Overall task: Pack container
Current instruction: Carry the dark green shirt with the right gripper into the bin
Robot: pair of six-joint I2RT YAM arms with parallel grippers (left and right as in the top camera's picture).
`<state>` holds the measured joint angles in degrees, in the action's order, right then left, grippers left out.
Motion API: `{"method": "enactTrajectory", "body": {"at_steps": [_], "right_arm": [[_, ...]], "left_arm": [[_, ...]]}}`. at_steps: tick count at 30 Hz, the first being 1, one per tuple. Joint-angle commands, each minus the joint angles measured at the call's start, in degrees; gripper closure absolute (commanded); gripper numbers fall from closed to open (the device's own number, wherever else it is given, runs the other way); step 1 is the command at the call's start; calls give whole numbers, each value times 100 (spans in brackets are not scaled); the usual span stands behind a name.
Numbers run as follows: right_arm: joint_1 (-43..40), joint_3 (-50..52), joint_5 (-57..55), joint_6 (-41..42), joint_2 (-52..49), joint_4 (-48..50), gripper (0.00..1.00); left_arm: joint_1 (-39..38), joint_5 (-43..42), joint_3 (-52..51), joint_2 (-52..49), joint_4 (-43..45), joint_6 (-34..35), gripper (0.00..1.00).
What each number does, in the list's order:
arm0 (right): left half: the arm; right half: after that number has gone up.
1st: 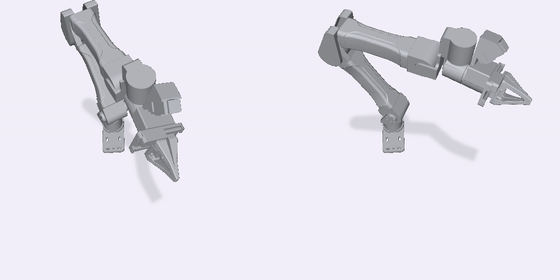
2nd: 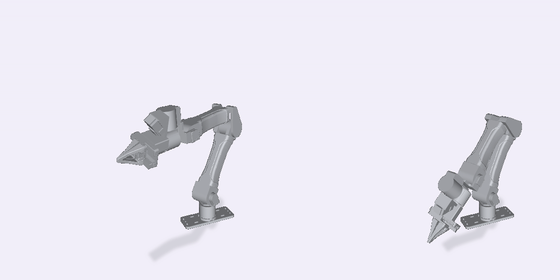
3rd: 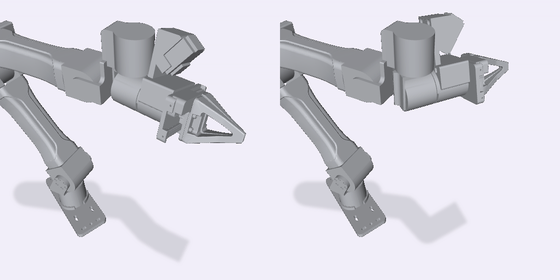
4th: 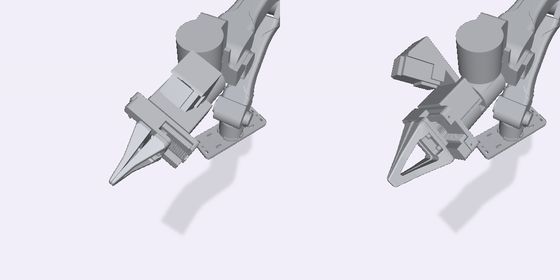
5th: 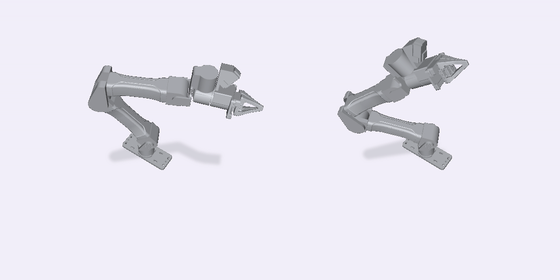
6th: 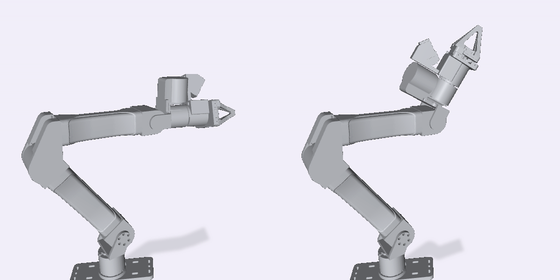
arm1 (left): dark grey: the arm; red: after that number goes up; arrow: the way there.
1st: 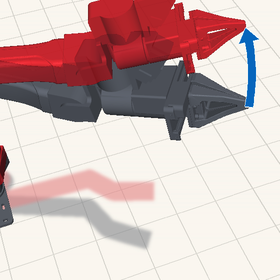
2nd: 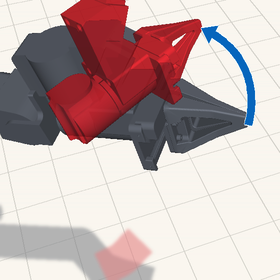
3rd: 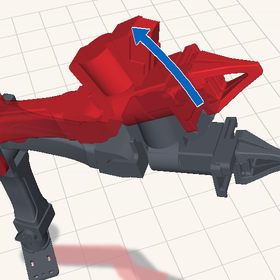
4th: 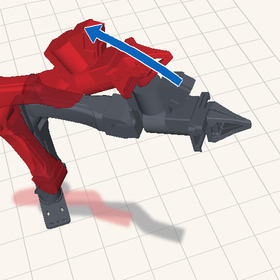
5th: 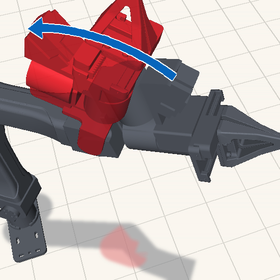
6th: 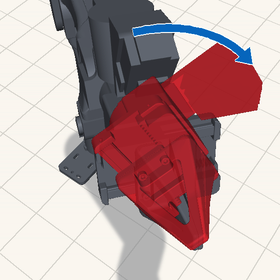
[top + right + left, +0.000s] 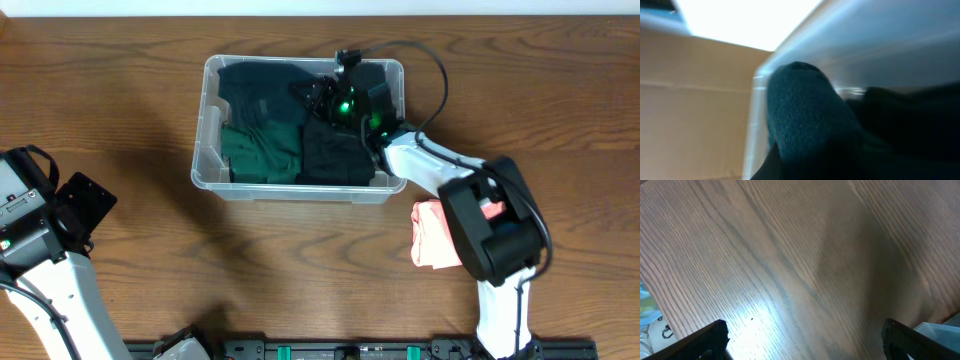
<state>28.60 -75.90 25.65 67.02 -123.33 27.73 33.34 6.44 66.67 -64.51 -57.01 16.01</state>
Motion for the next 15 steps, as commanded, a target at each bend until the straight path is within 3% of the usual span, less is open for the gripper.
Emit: {"method": "enactTrajectory", "body": {"at_steps": [1,4,5,7,8,12,15], "right_arm": [[-94,22,-76,-57,-273,-166,99],[-219,20,144,-396,-293,-160,98],[-262,15,332,-514,-267,4,81],[-334,4,809,-647,-195,448,22],[-369,-11,1108,-645,-111,625,4],[-461,-83,1930,-658,435,599,1],[-533,-83,2107,-1246,1071,205,1]], "left_arm": [[28,90,94,-22,-20,-96,2],[28,90,94,-22,-20,-96,2],[28,90,94,-22,-20,-96,2],[28,90,94,-22,-20,-96,2],[28,87,94,-22,-20,-96,2],[28,90,94,-22,-20,-96,2],[28,90,94,-22,-20,-96,2]]}}
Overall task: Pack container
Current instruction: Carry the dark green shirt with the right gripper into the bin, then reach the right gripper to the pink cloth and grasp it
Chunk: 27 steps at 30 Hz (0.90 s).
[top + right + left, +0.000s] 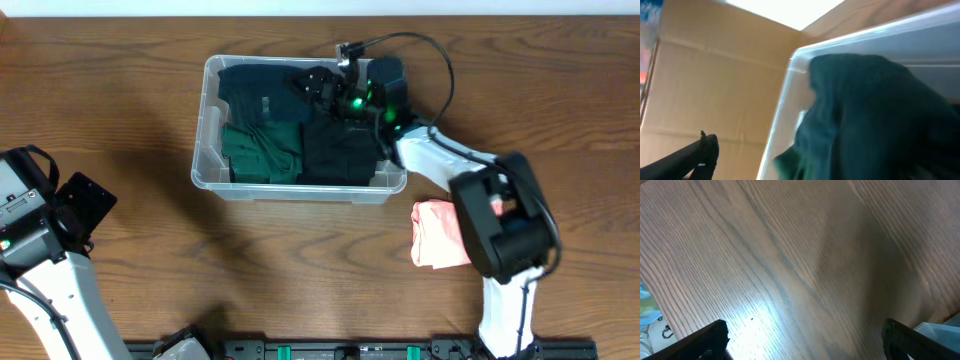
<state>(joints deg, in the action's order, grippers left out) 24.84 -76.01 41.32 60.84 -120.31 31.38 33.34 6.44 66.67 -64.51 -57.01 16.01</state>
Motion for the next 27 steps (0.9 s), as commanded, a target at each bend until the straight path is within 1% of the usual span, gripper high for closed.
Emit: {"method": "enactTrajectory", "body": {"at_steps": [1,3,4,5,6,8,11,16,19,22,27], "right_arm": [[-208,-72,485,-1040,1045,-485,1],[-361,-72,168,-2050,1556,-1314,1],[-505,-72,-166,-2632,1902,-2002,1],[-588,-72,-354,-2870,2059,-2341,1],[-780,-72,-721,-3285,2380,-3001,1],[-1145,-72,-1137,-3779,2833,-3908,1],[-1834,-72,-1281,-4266,3405,-5075,1],[-3244,-72,-1237,-4662,3862,-6883,1],[-3958,-70,-1241,-4924,3818,-7890,1],[-4500,-70,-1432,-5418,3674,-8797,1],[-4918,-31,-2363,-5810,3351,-9608,1]], "left_arm": [[28,90,94,-22,-20,-96,2],[28,90,94,-22,-20,-96,2],[28,90,94,-22,-20,-96,2],[28,90,94,-22,-20,-96,2],[28,90,94,-22,-20,-96,2],[28,90,94,-22,-20,-96,2],[28,90,94,-22,-20,-96,2],[28,90,94,-22,-20,-96,2],[28,90,94,-22,-20,-96,2],[28,90,94,-22,-20,-96,2],[28,90,94,-22,-20,-96,2]]}}
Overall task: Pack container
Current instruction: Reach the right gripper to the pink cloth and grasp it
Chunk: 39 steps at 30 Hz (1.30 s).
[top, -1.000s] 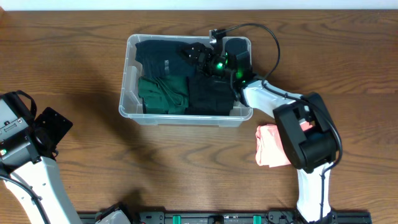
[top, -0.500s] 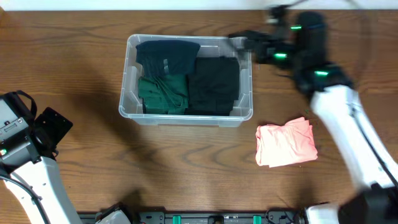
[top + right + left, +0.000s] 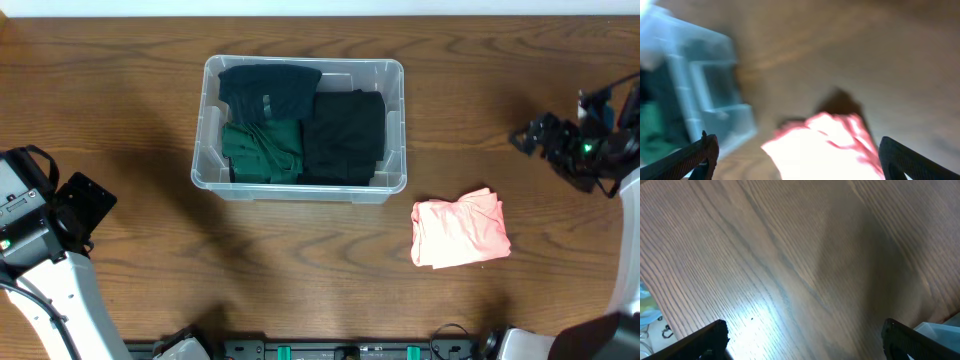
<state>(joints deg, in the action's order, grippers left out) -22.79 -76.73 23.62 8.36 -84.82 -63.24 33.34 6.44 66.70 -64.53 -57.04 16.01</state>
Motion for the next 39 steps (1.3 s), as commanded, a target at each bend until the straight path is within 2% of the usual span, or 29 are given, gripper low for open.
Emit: {"method": "enactTrajectory", "body": {"at_steps": [1,9,20,25,29,31,32,34,36,39], "right_arm": [[-195,63,-702,-636,-267,-219,1],[-234,601,-890,-879,-968,-496,2],[-229,1718,-87,-1587,-1652,208,1],[-190,2041,195,-1397,-1906,415,10],[-122,2208,164,-1174,-1971,507,23],[-81,2347,101,-1104,-1971,605,42],[-68,2441,20,-997,-1971,699,59],[-72,2575,-55,-850,-1971,935,75],[-83,2605,31,-855,-1971,1067,87],[-83,2533,442,-863,-1878,1167,99]], "left_arm": [[28,90,92,-20,-17,-96,2],[28,90,92,-20,-17,-96,2],[28,90,92,-20,-17,-96,2],[28,90,92,-20,-17,-96,2],[28,90,92,-20,-17,-96,2],[28,90,92,-20,-17,-96,2],[28,90,92,-20,-17,-96,2],[28,90,92,-20,-17,-96,2],[28,90,92,-20,-17,-96,2],[28,87,92,-20,-17,-96,2]]}}
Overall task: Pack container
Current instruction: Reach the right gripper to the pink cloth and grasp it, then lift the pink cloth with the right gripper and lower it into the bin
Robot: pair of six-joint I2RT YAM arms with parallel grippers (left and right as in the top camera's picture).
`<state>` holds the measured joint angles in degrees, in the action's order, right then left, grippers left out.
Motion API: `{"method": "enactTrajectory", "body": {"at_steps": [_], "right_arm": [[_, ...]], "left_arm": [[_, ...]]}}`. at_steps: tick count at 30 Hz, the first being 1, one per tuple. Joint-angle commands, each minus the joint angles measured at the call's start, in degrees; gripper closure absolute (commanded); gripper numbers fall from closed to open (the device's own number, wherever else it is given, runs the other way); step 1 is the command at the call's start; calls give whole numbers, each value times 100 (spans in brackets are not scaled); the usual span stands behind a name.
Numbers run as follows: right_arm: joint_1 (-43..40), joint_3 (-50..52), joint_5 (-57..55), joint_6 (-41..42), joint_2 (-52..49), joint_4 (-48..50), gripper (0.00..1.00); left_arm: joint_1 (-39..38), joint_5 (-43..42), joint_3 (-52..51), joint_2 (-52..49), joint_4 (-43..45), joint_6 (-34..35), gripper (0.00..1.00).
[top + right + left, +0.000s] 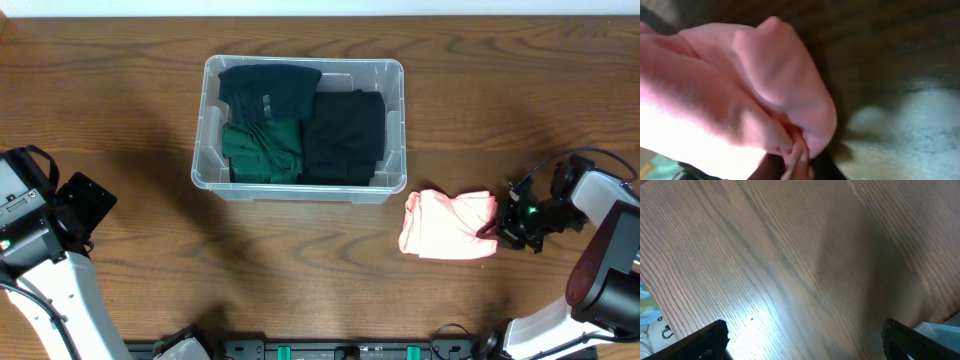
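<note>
A clear plastic container stands at the table's upper middle. Inside lie a dark teal garment, a green one and a black one. A folded pink cloth lies on the wood right of and below the container, bunched up. My right gripper is at the cloth's right edge, shut on a fold of it; the pink cloth fills the right wrist view, pinched between the dark fingers. My left gripper hangs open over bare wood at the far left.
The left arm's body sits at the table's left edge. A black rail runs along the front edge. Bare wood lies between the container and the pink cloth.
My right gripper was open, high at the far right of the table. Now it is low at the pink cloth's right edge and shut on it. The cloth is bunched and shifted slightly left.
My right gripper was inside the container on the dark garments at the upper right corner. Then it was still there, at the rim. Later it was open, away at the far right. Now it grips the pink cloth. The left arm has stayed still.
</note>
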<state>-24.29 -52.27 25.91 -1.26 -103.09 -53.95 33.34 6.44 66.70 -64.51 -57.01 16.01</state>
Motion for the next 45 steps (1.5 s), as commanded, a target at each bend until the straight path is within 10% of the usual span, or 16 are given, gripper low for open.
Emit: {"method": "enactTrajectory", "body": {"at_steps": [1,11,26,45], "right_arm": [[68,33,466,87,11,236,99],[116,-1257,4990,525,1209,551,99],[2586,-2085,3729,3724,2162,5388,99],[4979,-2074,1735,3687,-863,5849,99]], "left_arm": [[28,90,92,-22,-20,-96,2],[28,90,92,-22,-20,-96,2],[28,90,92,-22,-20,-96,2],[28,90,92,-22,-20,-96,2]]}}
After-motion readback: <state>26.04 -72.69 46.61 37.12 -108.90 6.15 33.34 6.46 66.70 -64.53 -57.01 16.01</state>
